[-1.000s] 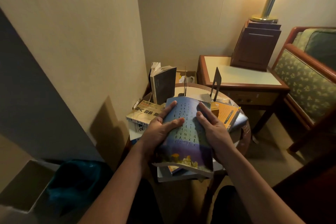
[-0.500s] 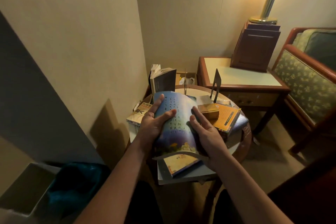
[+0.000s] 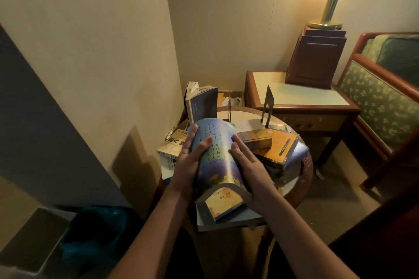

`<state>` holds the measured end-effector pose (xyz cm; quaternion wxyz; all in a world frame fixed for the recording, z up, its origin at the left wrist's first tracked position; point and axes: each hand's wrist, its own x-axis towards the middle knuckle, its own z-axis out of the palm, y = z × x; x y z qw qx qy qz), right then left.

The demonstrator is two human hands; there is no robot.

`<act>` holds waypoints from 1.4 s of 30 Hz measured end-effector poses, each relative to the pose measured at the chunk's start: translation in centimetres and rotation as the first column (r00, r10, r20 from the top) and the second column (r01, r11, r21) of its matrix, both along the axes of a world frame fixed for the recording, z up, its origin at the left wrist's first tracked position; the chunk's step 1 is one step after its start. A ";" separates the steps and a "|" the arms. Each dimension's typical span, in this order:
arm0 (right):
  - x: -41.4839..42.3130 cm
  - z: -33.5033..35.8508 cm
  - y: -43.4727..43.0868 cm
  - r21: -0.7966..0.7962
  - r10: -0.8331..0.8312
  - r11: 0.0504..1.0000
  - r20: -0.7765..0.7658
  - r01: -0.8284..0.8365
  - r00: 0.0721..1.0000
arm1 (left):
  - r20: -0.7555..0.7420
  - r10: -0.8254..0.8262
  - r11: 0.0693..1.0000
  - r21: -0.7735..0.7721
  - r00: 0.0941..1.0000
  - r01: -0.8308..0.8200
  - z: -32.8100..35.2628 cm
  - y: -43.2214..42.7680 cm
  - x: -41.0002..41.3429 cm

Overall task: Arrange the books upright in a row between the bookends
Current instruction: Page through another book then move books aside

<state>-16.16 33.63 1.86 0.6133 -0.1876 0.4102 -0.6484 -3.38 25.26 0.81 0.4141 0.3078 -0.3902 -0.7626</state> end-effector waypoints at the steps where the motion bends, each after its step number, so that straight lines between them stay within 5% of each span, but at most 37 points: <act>1: -0.8 0.5 0.2 0.007 0.023 1.000 -0.134 -0.022 0.991 | 0.048 -0.006 0.999 -0.041 0.999 0.008 0.1 -0.1 0.5; 4: -2.8 1.4 0.2 0.011 0.047 0.999 -0.438 -0.047 0.898 | 0.181 -0.011 0.982 -0.184 0.983 0.044 0.3 -0.1 1.1; 8: -4.5 1.6 -0.2 0.032 0.098 0.995 -0.605 -0.098 0.790 | 0.304 0.032 0.956 -0.288 0.952 0.060 1.5 0.3 1.4; 14: -5.9 1.1 0.5 0.064 0.247 0.957 -0.689 -0.283 0.681 | 0.501 -0.107 0.941 -0.227 0.859 0.250 6.1 -3.1 4.3; 21: -5.3 0.5 -0.8 0.022 0.284 0.902 -0.782 -0.430 0.555 | 0.795 -0.379 0.773 -0.010 0.474 0.634 9.3 -4.9 3.9; 25: -6.0 -0.6 -2.4 0.009 0.228 0.928 -0.805 -0.373 0.548 | 0.826 -0.297 0.781 -0.078 0.479 0.620 9.8 -6.1 2.8; 30: -9.3 -5.3 -6.4 -0.014 0.022 0.993 -0.957 -0.120 0.290 | 0.870 -0.100 0.810 -0.211 0.483 0.548 10.9 -9.6 1.0; 36: -13.9 -9.3 -11.9 0.012 0.016 1.000 -0.972 0.019 -0.233 | 0.789 0.275 0.804 -0.502 0.550 0.318 13.2 -17.1 -0.8; 39: -15.5 -9.6 -15.0 0.093 0.095 0.995 -0.932 0.020 -0.351 | 0.714 0.385 0.785 -0.586 0.585 0.199 13.3 -20.9 -2.7; 42: -15.7 -9.6 -17.5 0.234 0.227 0.972 -0.911 0.022 -0.345 | 0.702 0.453 0.757 -0.628 0.550 0.180 12.1 -24.3 -5.2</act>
